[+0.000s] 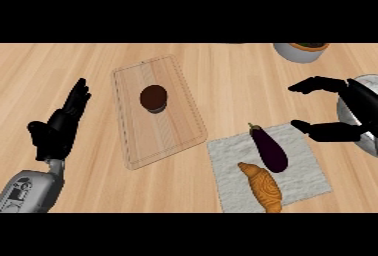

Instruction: Pick the eggplant from the placemat and place it in the bowl

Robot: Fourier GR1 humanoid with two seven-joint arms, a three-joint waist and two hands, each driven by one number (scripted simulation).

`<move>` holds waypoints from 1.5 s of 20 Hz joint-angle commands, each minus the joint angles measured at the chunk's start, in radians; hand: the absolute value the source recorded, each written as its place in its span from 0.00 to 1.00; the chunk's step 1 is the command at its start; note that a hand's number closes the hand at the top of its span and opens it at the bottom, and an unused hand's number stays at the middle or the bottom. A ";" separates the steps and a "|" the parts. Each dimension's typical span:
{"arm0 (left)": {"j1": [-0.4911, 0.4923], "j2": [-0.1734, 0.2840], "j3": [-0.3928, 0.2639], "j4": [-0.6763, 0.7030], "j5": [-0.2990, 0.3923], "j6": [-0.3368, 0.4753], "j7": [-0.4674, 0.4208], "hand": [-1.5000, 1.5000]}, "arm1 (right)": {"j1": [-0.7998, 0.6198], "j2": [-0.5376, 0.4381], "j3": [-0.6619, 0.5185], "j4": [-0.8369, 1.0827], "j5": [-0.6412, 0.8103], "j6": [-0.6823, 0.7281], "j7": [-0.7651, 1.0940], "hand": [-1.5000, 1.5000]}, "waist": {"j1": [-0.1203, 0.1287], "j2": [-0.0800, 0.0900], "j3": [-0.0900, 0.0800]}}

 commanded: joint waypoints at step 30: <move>0.077 -0.011 0.136 -0.159 -0.065 -0.013 0.134 0.50 | -0.373 0.080 0.166 0.036 0.169 0.525 0.557 0.00 | -0.014 0.014 0.009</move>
